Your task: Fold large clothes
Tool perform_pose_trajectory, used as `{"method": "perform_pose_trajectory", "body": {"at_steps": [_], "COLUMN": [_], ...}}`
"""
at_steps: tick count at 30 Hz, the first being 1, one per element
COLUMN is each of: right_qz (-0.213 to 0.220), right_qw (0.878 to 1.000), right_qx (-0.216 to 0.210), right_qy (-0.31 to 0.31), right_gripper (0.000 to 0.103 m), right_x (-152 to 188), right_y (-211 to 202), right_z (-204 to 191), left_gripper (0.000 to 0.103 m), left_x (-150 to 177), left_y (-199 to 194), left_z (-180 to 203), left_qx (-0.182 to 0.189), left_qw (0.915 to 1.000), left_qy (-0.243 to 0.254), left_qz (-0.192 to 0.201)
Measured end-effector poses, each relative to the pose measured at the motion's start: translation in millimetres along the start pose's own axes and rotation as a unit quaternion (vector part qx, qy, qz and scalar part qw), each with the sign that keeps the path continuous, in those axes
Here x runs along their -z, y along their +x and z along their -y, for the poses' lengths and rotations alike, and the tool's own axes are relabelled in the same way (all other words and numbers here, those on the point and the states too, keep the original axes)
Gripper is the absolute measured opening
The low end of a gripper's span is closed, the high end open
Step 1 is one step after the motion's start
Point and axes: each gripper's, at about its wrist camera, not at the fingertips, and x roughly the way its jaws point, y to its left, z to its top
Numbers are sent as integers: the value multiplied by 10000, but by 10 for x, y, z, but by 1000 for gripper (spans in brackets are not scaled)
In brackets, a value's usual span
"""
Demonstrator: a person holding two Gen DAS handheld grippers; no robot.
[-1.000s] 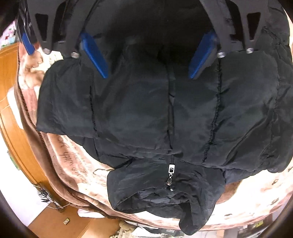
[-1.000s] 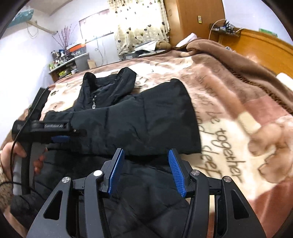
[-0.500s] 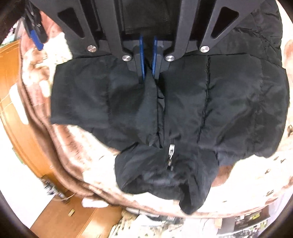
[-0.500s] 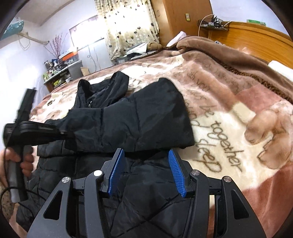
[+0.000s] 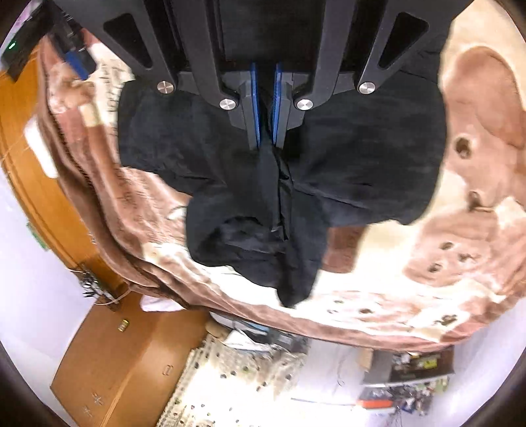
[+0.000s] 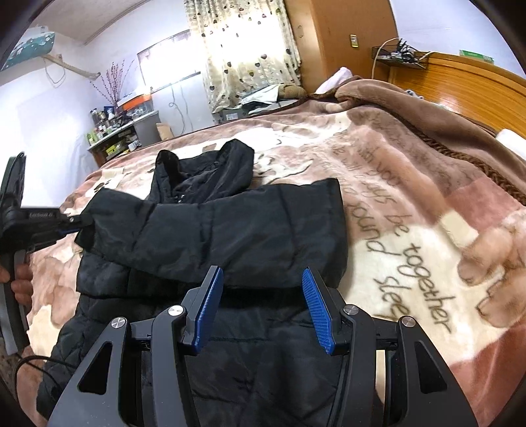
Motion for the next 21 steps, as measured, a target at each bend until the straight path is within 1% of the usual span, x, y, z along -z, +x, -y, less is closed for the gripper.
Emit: {"method": "perform_pose_trajectory", "body": {"at_steps": [3,6,8,10,12,13,16,18,19,20,21], "right_qz": [-83,-196,-246,-272,-376,-432,-591,-729,-774,-811,-842], "right_qw": [9999,9998,9995,9994,9988,9984,9973,9958,9953,9947,9941], "right_qx": [-62,29,152,166,220,275,292,406,420,446,470], "right_qy": [-27,-85,-89,-146,-222,-243,-309,-369,-406,-451,-501], "right_gripper": [51,51,51,51,51,51,51,51,51,51,51], "right_x": [-26,-66,-100,-132,-161,-173,-179,-157,-143,-125,-100], "right_y": [116,280,376,467,585,660,854,988,1036,1082,1129], "right_z": [-60,-96,-95,-99,-103,-98,-90,-82,-82,-87,-92], "left_gripper": [7,7,7,7,7,9,12,13,16,21,23], "left_x": [68,171,232,262,320,344,404,419,423,426,437], "left_y": [150,267,301,397,462,488,513,566,587,612,623], "left_z": [-240,-414,-499,-567,-604,-633,-638,-681,-705,-727,-739], "left_qx": [-155,-317,-359,-579,-660,-694,-725,-681,-687,-728,-731], "left_qw": [9994,9983,9978,9967,9958,9948,9950,9946,9944,9940,9937], "left_qy": [-194,-281,-371,-341,-404,-487,-426,-474,-495,-503,-532], "left_qz": [-242,-389,-417,-457,-495,-557,-534,-629,-636,-649,-660]}}
